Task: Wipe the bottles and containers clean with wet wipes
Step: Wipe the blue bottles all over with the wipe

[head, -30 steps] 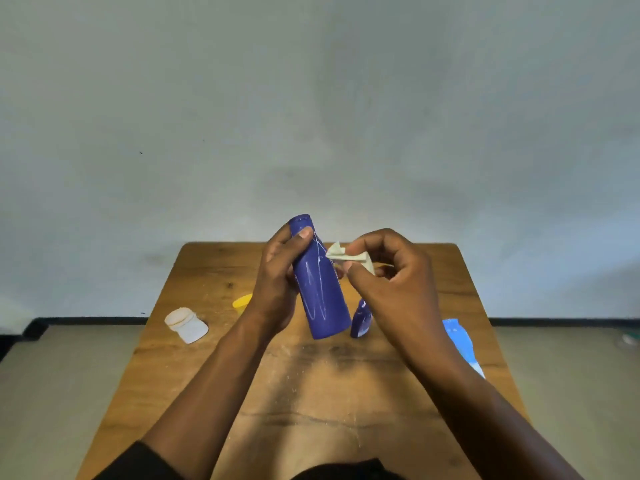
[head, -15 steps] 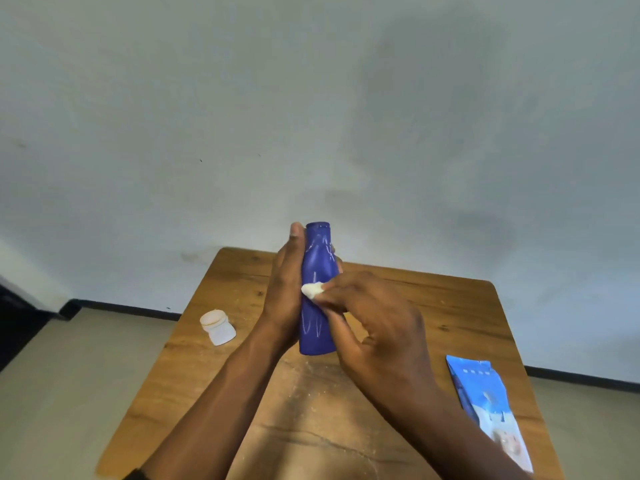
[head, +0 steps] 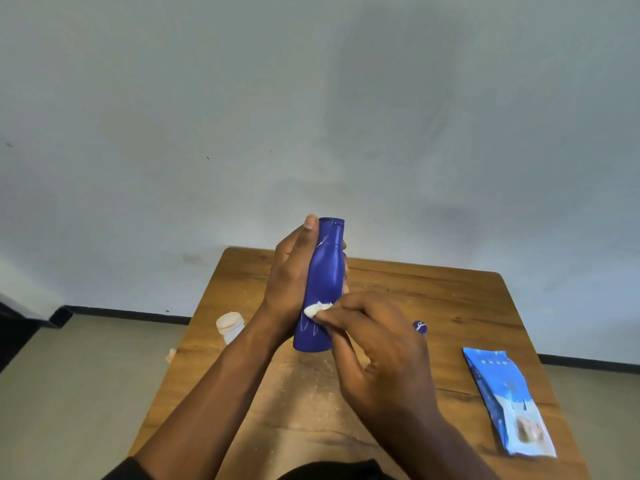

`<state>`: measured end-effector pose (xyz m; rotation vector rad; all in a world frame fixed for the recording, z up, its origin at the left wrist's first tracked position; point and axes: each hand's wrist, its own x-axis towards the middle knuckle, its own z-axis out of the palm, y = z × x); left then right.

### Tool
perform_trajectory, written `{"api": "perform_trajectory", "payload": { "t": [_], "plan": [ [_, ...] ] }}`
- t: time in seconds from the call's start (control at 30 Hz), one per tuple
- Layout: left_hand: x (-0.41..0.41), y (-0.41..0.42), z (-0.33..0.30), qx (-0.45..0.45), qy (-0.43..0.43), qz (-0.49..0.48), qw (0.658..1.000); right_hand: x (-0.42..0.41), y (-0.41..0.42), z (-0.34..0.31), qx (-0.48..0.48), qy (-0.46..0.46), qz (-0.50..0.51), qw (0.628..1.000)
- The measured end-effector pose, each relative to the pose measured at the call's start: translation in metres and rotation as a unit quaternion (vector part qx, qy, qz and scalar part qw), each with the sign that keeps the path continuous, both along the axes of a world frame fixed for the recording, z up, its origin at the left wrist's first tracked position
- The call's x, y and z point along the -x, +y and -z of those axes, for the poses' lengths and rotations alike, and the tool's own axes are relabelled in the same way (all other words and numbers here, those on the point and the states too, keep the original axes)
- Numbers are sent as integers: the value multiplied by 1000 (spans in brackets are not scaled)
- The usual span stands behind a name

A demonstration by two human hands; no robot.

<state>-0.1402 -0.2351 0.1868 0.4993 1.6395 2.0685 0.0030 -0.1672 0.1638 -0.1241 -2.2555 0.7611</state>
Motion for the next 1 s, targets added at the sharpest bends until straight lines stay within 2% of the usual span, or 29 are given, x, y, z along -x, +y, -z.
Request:
{"api": "perform_trajectory", "payload": {
  "t": [0.1,0.27,0.33,0.43,0.53,0.6,0.77,0.83,1.0],
  "plan": [
    [3,-5,0,14,9,14,1000,14,1,-8,9,19,24,999],
    [3,-10,-5,3,1,28,1000,51,13,-43,5,107,82,991],
    [5,-12,-6,-19,-17,17,1000,56,9,-44,-14,100,80,992],
    [16,-17,-2,-77,-81,-13,994,41,-11,-30,-52,62,26,996],
    [30,-28,1,-61,-105,-33,992,17,-31,-10,-85,-14,-16,996],
    [31,-32,1,-48,-105,-31,993,12,-33,-2,-100,-32,-21,994],
    [16,-23,5,-68,-120,-5,990,36,-17,-23,-71,20,0,997],
    [10,-24,7,-84,-154,16,984,46,-13,-30,-53,43,21,997],
    [17,-33,5,-120,-201,47,971,38,-32,-21,-2,14,-10,1000]
  ]
}}
